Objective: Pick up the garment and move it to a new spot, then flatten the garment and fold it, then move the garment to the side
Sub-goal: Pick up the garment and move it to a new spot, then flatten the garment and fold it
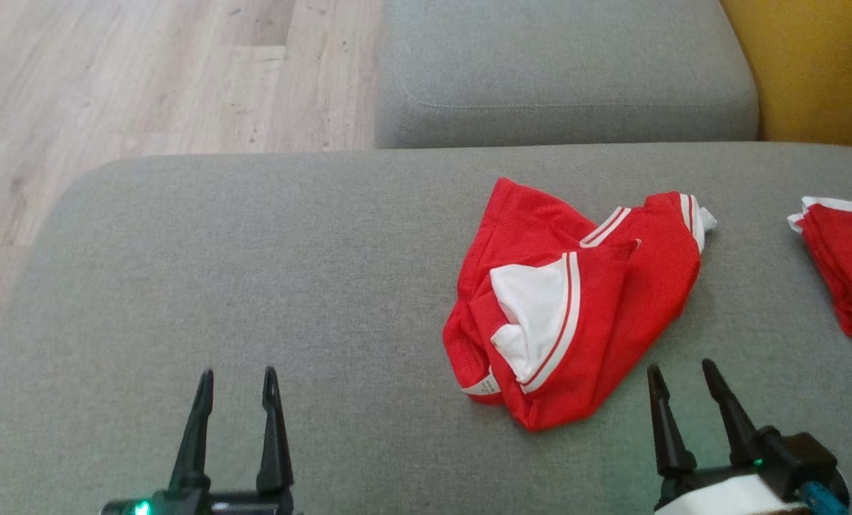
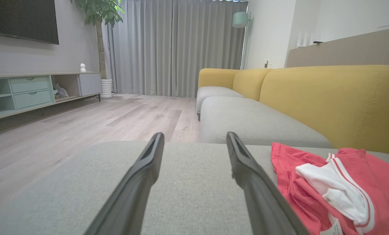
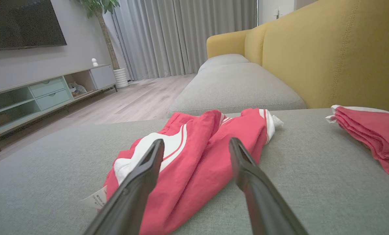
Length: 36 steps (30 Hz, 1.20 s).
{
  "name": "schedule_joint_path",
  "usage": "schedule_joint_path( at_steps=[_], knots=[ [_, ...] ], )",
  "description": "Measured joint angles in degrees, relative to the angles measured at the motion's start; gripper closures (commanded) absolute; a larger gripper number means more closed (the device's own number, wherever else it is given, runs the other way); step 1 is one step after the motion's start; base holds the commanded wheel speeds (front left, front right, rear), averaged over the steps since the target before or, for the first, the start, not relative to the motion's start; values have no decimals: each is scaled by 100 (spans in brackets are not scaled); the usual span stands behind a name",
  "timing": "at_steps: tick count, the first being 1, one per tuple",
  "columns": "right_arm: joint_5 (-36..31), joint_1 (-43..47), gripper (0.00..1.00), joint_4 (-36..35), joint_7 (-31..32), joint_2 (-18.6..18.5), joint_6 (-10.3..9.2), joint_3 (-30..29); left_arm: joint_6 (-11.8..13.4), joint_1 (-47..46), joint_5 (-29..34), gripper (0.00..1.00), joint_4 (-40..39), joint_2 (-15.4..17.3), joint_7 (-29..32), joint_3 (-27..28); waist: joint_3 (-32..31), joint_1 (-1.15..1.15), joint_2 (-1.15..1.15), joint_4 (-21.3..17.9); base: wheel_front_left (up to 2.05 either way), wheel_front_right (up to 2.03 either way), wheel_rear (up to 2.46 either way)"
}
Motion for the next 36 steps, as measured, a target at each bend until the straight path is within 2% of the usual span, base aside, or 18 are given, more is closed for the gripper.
schedule_joint_path(
  at_steps=[7, 15, 36],
  knots=[
    [0, 131, 0, -58, 0, 2, 0, 46, -198, 167, 265, 0, 79, -42, 0, 68, -106, 1, 0, 113, 0, 0, 0],
    [-2, 261, 0, -75, -1, 3, 0, 82, -313, 167, 461, 0, 278, -52, 0, 65, -145, 1, 0, 133, 0, 0, 0],
    [8, 311, 0, -74, 0, 4, 0, 80, -296, 168, 563, 0, 366, -66, 0, 47, -160, 1, 0, 50, 0, 0, 0]
  ],
)
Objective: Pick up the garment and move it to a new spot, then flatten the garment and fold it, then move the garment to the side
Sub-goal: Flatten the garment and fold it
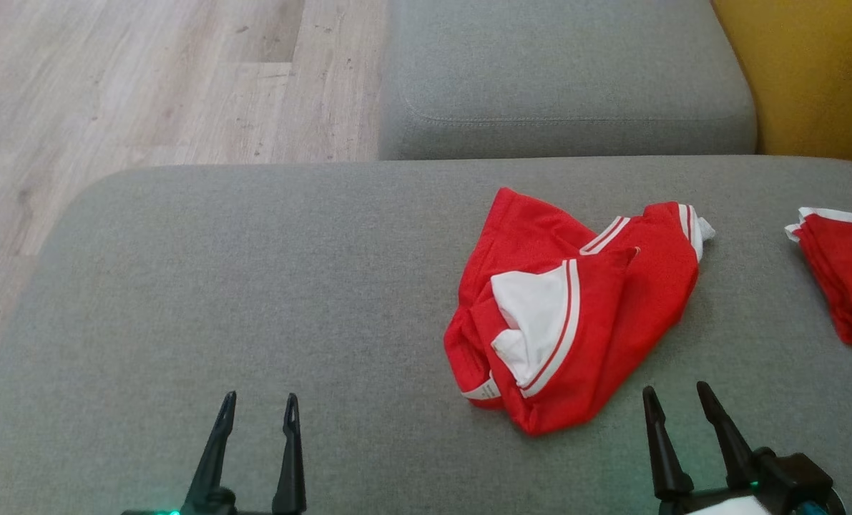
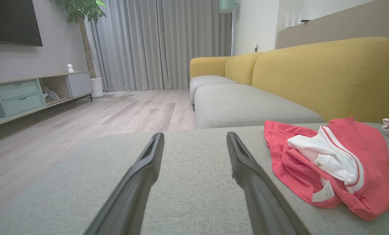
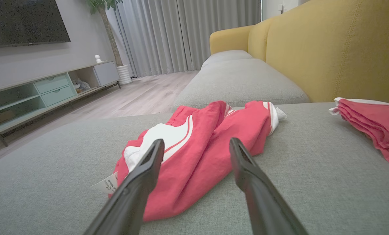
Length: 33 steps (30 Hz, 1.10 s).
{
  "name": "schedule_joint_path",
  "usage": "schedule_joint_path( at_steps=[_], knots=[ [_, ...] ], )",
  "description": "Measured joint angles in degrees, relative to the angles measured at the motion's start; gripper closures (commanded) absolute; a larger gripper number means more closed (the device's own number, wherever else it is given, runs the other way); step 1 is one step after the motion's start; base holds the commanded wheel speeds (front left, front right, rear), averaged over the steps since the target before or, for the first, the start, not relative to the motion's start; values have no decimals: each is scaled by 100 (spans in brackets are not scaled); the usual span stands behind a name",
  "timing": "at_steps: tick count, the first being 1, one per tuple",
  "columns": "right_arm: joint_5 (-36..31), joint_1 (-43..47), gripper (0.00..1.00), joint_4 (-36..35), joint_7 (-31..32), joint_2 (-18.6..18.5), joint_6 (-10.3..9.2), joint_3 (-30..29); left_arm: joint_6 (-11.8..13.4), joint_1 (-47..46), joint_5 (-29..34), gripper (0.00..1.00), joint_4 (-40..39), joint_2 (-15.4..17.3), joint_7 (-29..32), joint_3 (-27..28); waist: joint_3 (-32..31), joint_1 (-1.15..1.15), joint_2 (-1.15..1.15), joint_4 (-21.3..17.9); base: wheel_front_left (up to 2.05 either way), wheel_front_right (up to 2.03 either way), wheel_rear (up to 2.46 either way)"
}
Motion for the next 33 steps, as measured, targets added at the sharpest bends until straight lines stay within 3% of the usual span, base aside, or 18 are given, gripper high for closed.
schedule_joint_path(
  at_steps=[8, 16, 22, 29, 33],
  knots=[
    [-1, -1, 0, -9, -1, 0, -1, 1, 26, 0, 80, 0, -45, -2, 0, -49, 80, 0, 0, -160, 0, 0, 0],
    [56, -25, 0, -2, 0, 0, -1, -2, -263, -282, 275, 0, -44, 8, 0, -241, 253, 0, 0, -622, 0, 0, 0],
    [-60, -226, 0, -62, 0, 1, 0, 131, -615, -1322, 290, 0, 280, 1, 0, -599, 469, 1, 0, -1107, 0, 0, 0],
    [-63, -520, 0, -267, 0, 0, 0, 501, -1170, -3215, 448, 0, 1918, -43, 0, -1567, 947, 2, 0, -1661, 0, 0, 0],
    [-62, -771, 0, -419, -1, -1, 0, 580, -1274, -4291, 350, 0, 2653, -66, 264, -2147, 1279, 2, 0, -1878, 0, 0, 0]
  ],
)
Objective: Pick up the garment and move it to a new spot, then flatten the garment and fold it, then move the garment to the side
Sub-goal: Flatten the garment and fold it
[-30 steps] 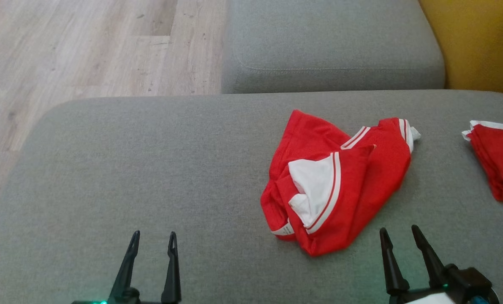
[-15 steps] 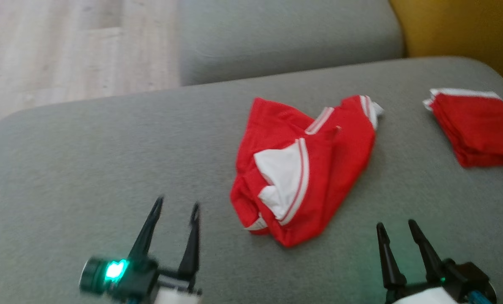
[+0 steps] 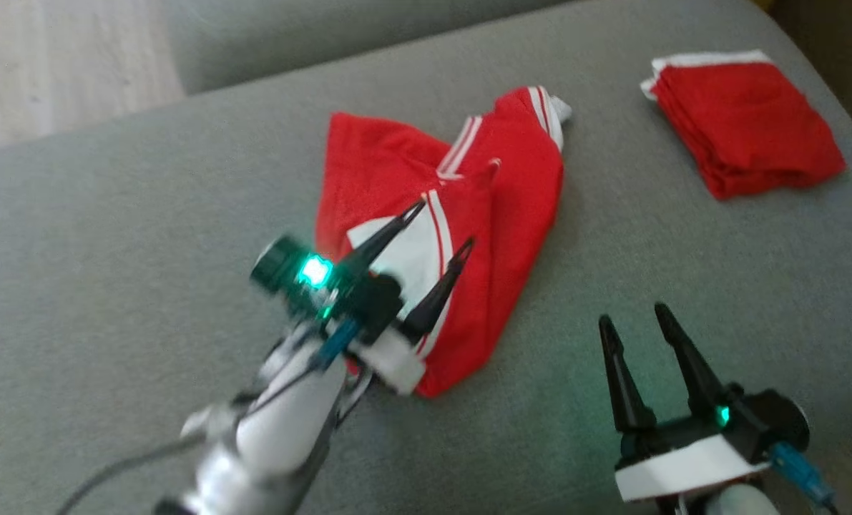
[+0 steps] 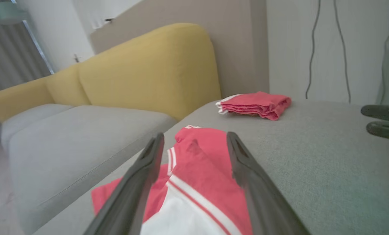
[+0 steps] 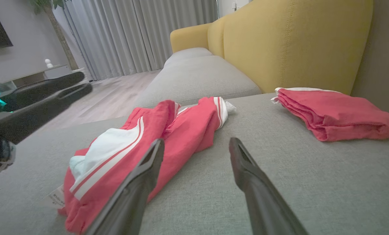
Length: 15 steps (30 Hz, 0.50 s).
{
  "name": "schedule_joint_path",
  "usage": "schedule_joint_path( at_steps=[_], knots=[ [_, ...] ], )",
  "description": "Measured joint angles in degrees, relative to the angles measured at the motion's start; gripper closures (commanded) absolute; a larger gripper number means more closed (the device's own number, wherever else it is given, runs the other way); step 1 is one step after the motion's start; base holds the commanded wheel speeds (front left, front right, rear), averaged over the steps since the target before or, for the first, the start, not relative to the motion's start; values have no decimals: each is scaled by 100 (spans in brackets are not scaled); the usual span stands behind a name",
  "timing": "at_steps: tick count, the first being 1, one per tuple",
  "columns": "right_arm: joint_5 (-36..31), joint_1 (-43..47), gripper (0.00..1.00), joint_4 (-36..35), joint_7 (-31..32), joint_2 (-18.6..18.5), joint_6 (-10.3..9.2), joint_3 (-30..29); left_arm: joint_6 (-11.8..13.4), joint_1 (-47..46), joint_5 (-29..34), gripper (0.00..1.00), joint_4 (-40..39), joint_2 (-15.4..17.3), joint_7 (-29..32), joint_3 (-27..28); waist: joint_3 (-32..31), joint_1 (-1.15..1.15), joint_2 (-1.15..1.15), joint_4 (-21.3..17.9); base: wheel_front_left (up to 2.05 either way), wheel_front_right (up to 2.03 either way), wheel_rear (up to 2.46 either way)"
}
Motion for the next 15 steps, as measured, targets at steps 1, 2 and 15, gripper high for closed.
schedule_joint_path(
  at_steps=[1, 2, 15],
  knots=[
    [0, -65, 0, -18, 0, 0, 0, 21, -3, -255, -47, 0, 158, -4, 97, -147, 94, 0, 0, -48, 0, 0, 0],
    [0, -65, 0, -18, 0, 0, 0, 21, -3, -255, -47, 0, 158, -4, 97, -147, 94, 0, 0, -48, 0, 0, 0],
    [56, -533, 0, -47, 0, 0, 0, 189, 286, -2087, -1110, 0, 1422, -14, 1440, -1407, 996, 0, 0, -553, 0, 0, 0]
  ],
)
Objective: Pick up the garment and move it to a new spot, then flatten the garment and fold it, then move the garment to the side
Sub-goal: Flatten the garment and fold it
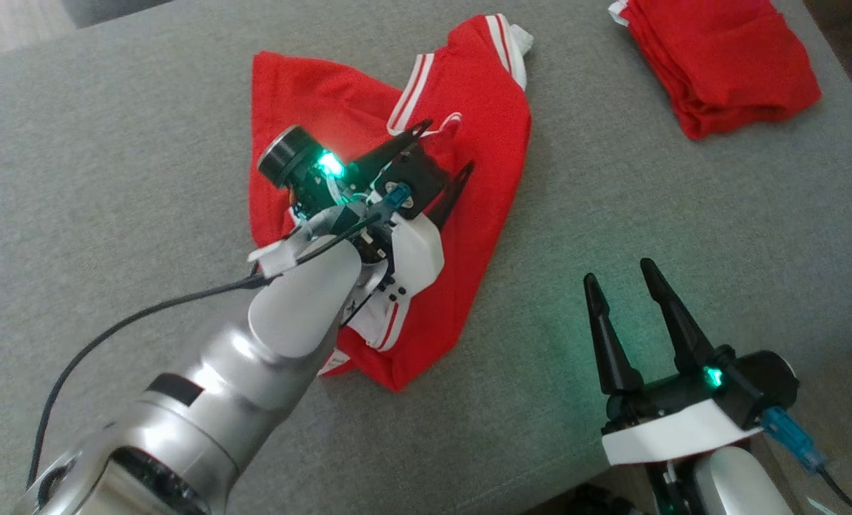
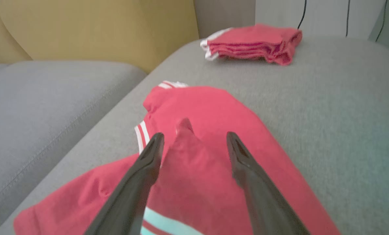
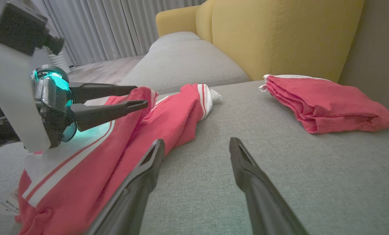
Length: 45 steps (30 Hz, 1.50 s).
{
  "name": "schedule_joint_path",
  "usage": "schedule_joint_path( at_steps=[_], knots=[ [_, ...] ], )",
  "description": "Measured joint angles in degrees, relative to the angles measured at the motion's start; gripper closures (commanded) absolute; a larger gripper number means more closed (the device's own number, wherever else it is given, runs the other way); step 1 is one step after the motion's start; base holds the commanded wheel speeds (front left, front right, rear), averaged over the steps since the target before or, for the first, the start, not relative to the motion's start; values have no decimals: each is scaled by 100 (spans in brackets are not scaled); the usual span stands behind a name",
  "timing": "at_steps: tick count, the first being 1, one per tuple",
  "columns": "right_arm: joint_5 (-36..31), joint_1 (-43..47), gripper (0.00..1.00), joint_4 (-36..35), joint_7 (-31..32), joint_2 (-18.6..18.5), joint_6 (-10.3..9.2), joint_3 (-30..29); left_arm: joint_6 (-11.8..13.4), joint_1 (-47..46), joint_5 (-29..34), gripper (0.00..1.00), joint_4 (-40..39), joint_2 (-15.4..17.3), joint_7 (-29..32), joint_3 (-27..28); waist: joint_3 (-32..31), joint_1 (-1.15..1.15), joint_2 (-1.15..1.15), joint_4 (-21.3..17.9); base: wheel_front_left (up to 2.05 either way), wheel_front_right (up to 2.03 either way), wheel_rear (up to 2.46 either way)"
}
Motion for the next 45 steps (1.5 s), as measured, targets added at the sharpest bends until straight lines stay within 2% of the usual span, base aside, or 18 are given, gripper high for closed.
schedule_joint_path(
  at_steps=[1, 2, 3, 8, 14, 20, 22, 26, 30, 33, 37, 38, 39, 40, 41, 42, 45],
  knots=[
    [4, 2, 0, 3, 0, 0, 0, 5, 24, -36, -65, 0, 77, 0, 130, -101, 20, 0, 0, -28, 0, 0, 0],
    [18, 2, 0, 9, 0, 0, -1, 20, 21, -53, -148, 11, 142, 1, 254, -186, 33, 0, 0, -54, 0, 0, 0],
    [45, 2, 0, 11, 0, 0, -1, 42, 21, -61, -211, 100, 203, 3, 309, -274, 36, -1, 0, -76, 0, 0, 0],
    [199, 2, 0, 16, 0, 0, 0, 101, 70, -142, -461, 100, 365, 5, 49, -506, -41, -1, 0, -145, 0, 0, 0],
    [278, 29, 0, 2, 0, 0, 0, 131, 14, -330, -1170, 100, -13, 3, -648, -582, -279, -2, 0, -124, 0, 0, 0],
    [332, 83, 0, 52, 0, -1, -1, 172, 31, -1356, -1633, 100, -291, -12, -1314, -553, -639, -2, 0, -76, 0, 0, 0],
    [332, 173, 0, 54, 0, -1, 0, 151, 92, -1819, -1779, 100, -308, -35, -1515, -387, -775, -2, 0, -48, 0, 0, 0],
    [288, 431, 0, 57, 0, -2, 0, 66, 162, -2587, -2238, 100, -442, -118, -1726, 344, -985, -3, 0, 108, 0, 0, 0],
    [249, 537, 0, 47, 1, -2, 0, -36, 171, -2688, -2341, 100, -832, -113, -1738, 1239, -1104, -3, 0, 411, 0, 0, 0],
    [197, 595, 0, 46, 0, -1, 0, -126, -54, -2038, -2519, 100, -824, 8, -1753, 1470, -1185, -2, 0, 692, 0, 0, 0],
    [136, 793, 0, 55, 1, -1, 0, -230, -221, -93, -2929, 100, -512, 310, -1742, 1357, -1300, -1, 0, 1109, 0, 0, 0],
    [136, 811, 0, 54, 1, -1, 0, -252, -233, 436, -3038, 100, -456, 405, -1727, 1356, -1324, -2, 0, 1210, 0, 0, 0],
    [136, 811, 0, 54, 1, -1, 0, -252, -233, 436, -3038, 100, -456, 405, -1727, 1356, -1324, -2, 0, 1210, 0, 0, 0],
    [131, 817, 0, 48, 1, -1, 0, -283, -234, 942, -3170, 100, -428, 499, -1727, 1360, -1346, -2, 0, 1307, 0, 0, 0],
    [96, 812, 0, 34, 1, -1, 0, -335, -231, 1826, -3234, 100, -481, 708, -1719, 1461, -1378, -2, 0, 1477, 0, 0, 0],
    [96, 812, 0, 34, 1, -1, 0, -335, -231, 1826, -3234, 100, -481, 708, -1719, 1461, -1378, -2, 0, 1477, 0, 0, 0],
    [94, 812, 0, 16, 1, -1, 0, -428, -69, 2828, -3136, 100, -942, 1002, -1719, 1828, -1404, -2, 0, 1684, 0, 0, 0]
  ],
)
